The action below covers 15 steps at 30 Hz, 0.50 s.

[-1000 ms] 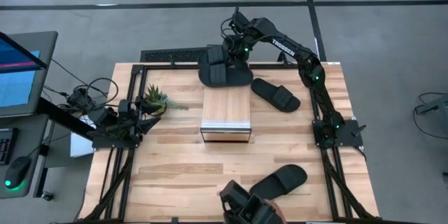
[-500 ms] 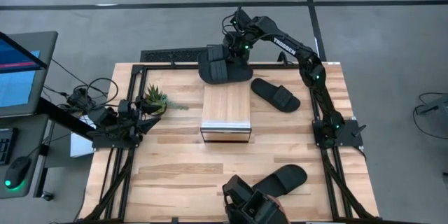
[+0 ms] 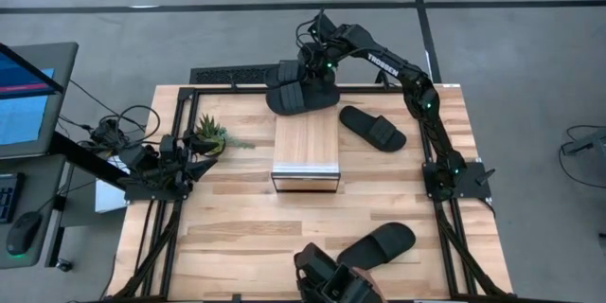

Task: Pick and place slides into the shelf
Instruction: Put the bottom left black slide on the shelf

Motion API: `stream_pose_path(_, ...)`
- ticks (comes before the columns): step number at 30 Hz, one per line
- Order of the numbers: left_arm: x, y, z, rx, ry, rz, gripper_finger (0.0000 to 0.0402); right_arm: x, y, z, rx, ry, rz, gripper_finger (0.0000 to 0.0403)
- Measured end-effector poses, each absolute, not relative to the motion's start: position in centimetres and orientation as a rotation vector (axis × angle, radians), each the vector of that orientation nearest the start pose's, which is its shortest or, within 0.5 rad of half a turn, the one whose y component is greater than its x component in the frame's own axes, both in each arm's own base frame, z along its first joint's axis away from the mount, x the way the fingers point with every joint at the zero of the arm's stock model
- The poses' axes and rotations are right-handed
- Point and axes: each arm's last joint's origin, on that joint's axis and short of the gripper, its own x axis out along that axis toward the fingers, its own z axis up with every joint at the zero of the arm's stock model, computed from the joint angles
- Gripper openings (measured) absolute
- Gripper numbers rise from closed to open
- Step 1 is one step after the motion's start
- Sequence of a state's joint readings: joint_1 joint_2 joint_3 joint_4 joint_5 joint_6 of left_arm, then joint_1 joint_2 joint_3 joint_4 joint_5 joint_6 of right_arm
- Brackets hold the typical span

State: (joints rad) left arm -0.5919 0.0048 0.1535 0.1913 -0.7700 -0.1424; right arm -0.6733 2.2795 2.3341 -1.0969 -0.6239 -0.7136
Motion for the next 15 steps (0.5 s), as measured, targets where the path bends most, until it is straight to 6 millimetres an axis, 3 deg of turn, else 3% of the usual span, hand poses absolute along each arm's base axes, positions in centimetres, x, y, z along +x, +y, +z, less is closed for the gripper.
stream_pose_path(15,7.17,-2.39,22.99,-0.356,-0.277,0.158,0.0258,38.05,-28.4,29.58,0.002,0.825,0.25,0.0065)
